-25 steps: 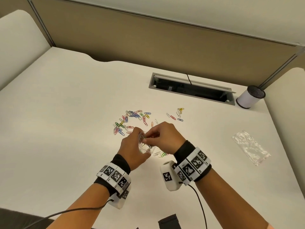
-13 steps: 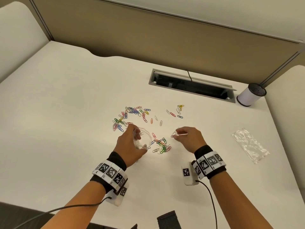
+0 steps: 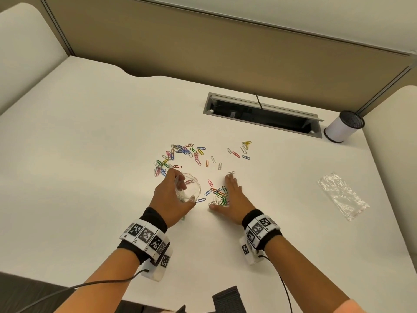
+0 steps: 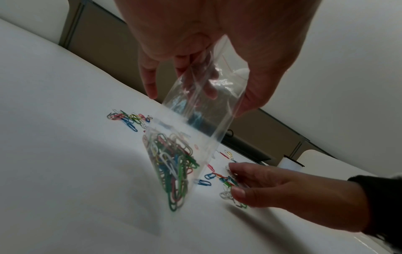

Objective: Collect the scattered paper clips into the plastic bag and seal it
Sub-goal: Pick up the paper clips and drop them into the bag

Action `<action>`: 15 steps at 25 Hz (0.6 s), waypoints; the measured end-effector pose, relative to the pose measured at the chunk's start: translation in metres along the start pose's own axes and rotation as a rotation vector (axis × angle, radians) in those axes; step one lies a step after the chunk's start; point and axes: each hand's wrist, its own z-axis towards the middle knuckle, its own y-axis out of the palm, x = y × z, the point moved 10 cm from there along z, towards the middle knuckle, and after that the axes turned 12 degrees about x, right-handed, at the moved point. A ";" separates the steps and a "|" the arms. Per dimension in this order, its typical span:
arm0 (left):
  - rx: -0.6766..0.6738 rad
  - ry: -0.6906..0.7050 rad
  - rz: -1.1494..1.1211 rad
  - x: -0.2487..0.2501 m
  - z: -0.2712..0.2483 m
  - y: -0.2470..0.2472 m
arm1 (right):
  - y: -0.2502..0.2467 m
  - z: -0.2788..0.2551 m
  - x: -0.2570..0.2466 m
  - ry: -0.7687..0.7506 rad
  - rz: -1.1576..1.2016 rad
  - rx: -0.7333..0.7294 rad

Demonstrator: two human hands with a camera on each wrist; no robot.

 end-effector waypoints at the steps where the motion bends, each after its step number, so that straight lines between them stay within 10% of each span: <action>1: -0.001 0.006 0.004 0.001 -0.001 0.001 | 0.004 -0.003 -0.004 -0.041 -0.021 -0.017; 15: -0.023 -0.001 0.008 0.000 -0.009 0.002 | -0.023 0.001 -0.011 -0.148 -0.247 0.185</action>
